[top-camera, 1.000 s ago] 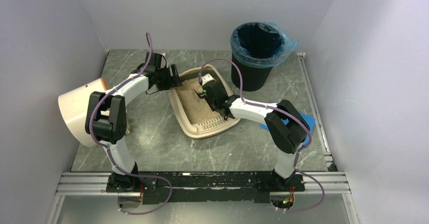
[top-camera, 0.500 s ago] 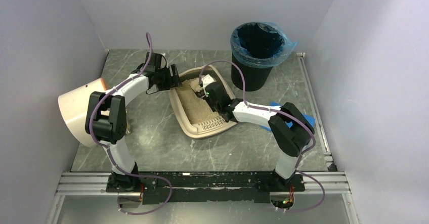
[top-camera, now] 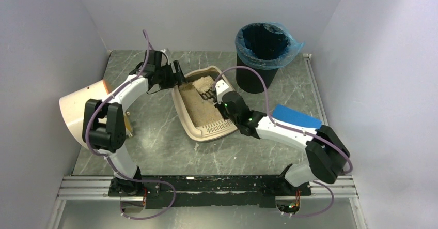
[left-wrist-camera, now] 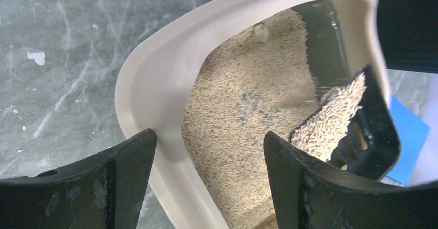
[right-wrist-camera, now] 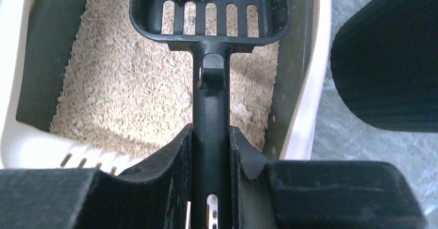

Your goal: Clean the litter box

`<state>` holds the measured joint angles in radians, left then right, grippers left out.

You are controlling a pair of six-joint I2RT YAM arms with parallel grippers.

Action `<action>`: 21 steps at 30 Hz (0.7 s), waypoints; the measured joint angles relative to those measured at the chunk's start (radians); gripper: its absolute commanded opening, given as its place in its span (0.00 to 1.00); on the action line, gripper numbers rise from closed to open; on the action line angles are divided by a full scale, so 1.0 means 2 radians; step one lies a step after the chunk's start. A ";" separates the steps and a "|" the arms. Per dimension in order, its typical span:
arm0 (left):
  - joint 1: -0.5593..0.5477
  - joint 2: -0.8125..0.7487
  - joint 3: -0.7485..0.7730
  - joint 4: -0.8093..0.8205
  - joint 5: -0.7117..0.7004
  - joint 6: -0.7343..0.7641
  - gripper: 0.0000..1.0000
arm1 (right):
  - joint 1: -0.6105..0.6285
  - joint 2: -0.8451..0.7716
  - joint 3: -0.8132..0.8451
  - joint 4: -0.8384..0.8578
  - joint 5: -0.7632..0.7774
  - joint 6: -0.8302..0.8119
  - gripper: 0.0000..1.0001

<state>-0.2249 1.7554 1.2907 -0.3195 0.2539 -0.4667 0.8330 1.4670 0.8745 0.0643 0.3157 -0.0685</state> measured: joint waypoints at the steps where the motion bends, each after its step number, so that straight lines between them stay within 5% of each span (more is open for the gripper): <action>1: 0.000 -0.003 0.001 0.000 0.002 -0.001 0.82 | 0.000 -0.013 -0.012 0.002 0.001 0.002 0.00; 21: 0.003 -0.109 -0.018 0.010 0.030 -0.027 0.84 | 0.052 -0.077 -0.100 0.052 0.048 0.033 0.00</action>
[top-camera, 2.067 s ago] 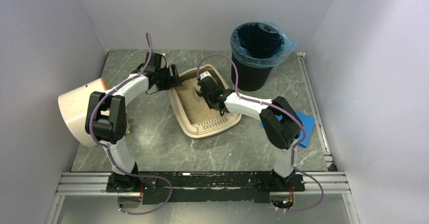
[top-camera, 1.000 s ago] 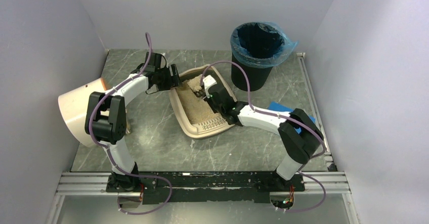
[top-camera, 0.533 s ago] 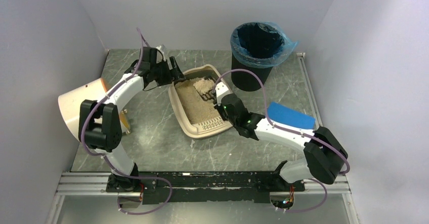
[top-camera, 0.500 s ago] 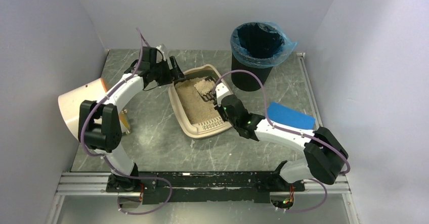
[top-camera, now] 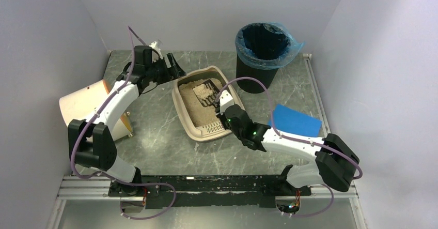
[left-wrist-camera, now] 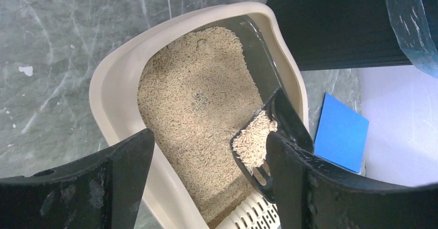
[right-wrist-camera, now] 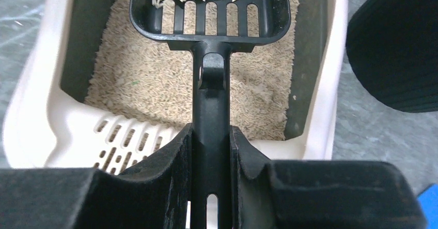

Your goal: Clean the litter box

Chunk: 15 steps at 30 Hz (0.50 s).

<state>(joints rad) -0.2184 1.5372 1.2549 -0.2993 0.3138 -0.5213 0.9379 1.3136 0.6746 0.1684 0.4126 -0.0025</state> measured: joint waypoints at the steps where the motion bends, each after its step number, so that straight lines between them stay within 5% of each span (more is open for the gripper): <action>1: 0.002 -0.003 -0.003 0.000 0.000 0.000 0.84 | 0.000 -0.001 0.001 0.002 -0.003 0.006 0.00; 15: 0.013 -0.033 -0.042 0.006 -0.001 0.007 0.85 | -0.017 -0.019 -0.015 -0.003 -0.049 0.043 0.00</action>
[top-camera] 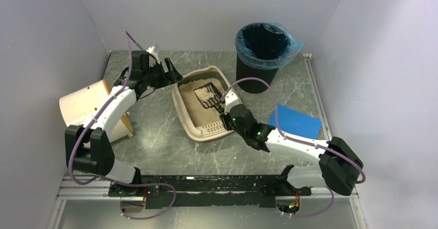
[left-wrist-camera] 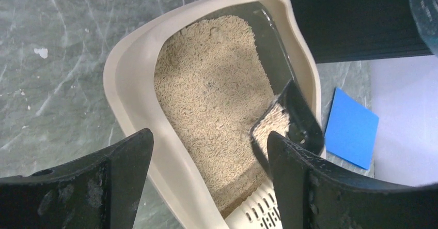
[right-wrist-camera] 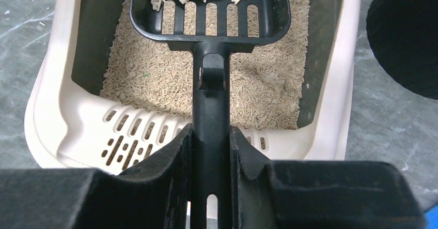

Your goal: Clean the litter box

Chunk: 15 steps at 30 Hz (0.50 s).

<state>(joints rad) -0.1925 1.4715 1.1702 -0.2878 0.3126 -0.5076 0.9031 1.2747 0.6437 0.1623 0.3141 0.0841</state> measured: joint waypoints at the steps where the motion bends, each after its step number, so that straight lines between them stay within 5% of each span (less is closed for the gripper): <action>1: 0.000 -0.001 -0.004 0.001 0.000 0.002 0.86 | -0.002 -0.005 -0.003 -0.001 -0.005 0.002 0.00; 8: 0.000 -0.004 -0.012 0.000 -0.011 0.022 0.86 | -0.009 -0.014 -0.004 -0.004 -0.020 0.015 0.00; 15: 0.000 -0.011 -0.019 0.001 -0.031 0.038 0.86 | 0.025 0.005 0.017 -0.013 0.044 -0.014 0.00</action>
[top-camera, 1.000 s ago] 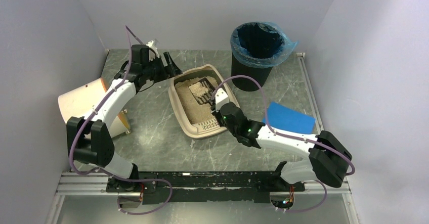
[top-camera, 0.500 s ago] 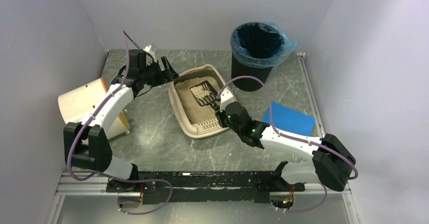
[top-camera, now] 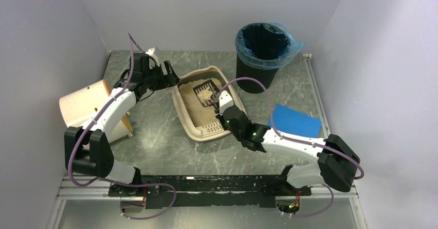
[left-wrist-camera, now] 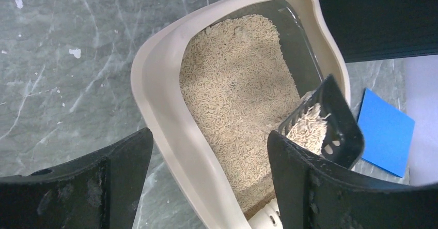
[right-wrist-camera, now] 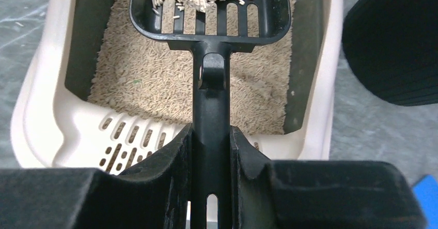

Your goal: Clean the litter box

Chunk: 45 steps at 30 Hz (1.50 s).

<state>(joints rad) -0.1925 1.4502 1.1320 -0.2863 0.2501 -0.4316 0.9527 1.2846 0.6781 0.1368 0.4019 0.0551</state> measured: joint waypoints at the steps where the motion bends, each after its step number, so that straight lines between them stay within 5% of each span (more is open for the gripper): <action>1: 0.000 0.000 -0.002 0.000 -0.002 0.001 0.86 | 0.006 0.004 0.004 -0.002 0.015 -0.007 0.00; 14: 0.000 0.001 -0.008 -0.001 -0.011 0.012 0.86 | 0.086 0.049 0.021 0.007 0.192 -0.103 0.00; 32: 0.000 0.001 -0.009 -0.001 -0.015 0.012 0.86 | 0.126 0.105 0.057 0.010 0.322 -0.194 0.00; 39: 0.002 0.001 -0.009 -0.001 -0.015 0.012 0.86 | 0.128 0.101 0.057 0.004 0.315 -0.202 0.00; 45: 0.004 0.001 -0.010 -0.001 -0.015 0.012 0.86 | 0.062 0.063 0.066 -0.052 0.158 -0.081 0.00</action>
<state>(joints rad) -0.1848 1.4513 1.1130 -0.2882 0.2207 -0.4068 1.0771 1.4109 0.8097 0.0322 0.7170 -0.1074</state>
